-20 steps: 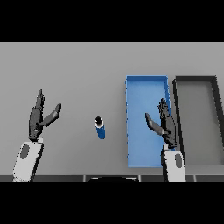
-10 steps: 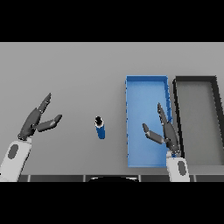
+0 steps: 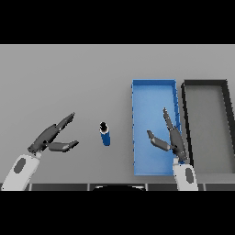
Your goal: Pick up the blue pipe and place it into the blue bin.
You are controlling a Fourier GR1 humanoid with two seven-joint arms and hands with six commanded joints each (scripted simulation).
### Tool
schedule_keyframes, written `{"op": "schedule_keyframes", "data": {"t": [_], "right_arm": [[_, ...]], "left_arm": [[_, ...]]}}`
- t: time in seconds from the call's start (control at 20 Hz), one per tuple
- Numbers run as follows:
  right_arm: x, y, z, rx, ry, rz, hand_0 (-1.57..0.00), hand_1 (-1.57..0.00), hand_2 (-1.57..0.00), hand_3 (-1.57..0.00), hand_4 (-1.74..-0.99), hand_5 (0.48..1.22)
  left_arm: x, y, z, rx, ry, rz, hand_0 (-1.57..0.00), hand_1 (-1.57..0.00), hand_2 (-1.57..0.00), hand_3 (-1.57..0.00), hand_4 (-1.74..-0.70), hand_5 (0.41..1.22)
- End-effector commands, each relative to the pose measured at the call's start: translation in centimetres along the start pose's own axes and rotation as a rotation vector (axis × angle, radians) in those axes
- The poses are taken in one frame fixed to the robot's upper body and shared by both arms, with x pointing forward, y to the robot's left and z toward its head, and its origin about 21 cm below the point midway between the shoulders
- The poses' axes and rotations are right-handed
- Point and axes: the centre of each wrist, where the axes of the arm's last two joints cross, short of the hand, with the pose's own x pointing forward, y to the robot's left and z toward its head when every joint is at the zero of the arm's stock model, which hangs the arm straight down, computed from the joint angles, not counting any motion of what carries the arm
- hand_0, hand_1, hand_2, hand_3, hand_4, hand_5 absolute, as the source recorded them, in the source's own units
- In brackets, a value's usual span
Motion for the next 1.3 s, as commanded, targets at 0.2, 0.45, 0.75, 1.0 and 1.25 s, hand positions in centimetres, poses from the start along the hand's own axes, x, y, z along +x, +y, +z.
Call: {"op": "schedule_keyframes", "data": {"t": [0.2, 0.45, 0.75, 1.0, 1.25], "right_arm": [[0.5, -0.1, 0.4, -0.003, -0.005, 0.004, 0.0, 0.0, 0.0, 0.0, -1.217, 0.615], [1.2, 0.2, 0.2, -0.014, 0.0, -0.005, 0.0, 0.0, 0.0, 0.0, -1.23, 0.622], [0.9, -0.1, 1.0, -0.018, -0.002, 0.003, 0.0, 0.0, 0.0, 0.0, -1.212, 0.61], [0.6, -0.1, 0.9, -0.017, 0.018, 0.007, 0.0, 0.0, 0.0, 0.0, -1.202, 0.606], [0.5, 0.0, 1.2, -0.024, 0.011, 0.003, 0.0, 0.0, 0.0, 0.0, -1.196, 0.603]], "left_arm": [[0.1, -4.0, -1.3, -0.092, -0.014, -0.013, 0.0, 0.0, 0.0, 0.0, -1.18, 0.475], [-0.6, -6.3, -3.5, -0.112, -0.017, -0.015, 0.0, 0.0, 0.0, 0.0, -1.19, 0.465], [-1.9, -9.1, -6.6, -0.154, -0.017, 0.059, 0.0, 0.0, 0.0, 0.0, -1.19, 0.469], [-1.9, -10.4, -9.1, -0.187, -0.032, 0.047, 0.0, 0.0, 0.0, 0.0, -1.15, 0.479], [-2.1, -11.3, -10.8, -0.165, -0.076, 0.12, 0.0, -0.04, -0.11, -0.04, -1.27, 0.585]]}}
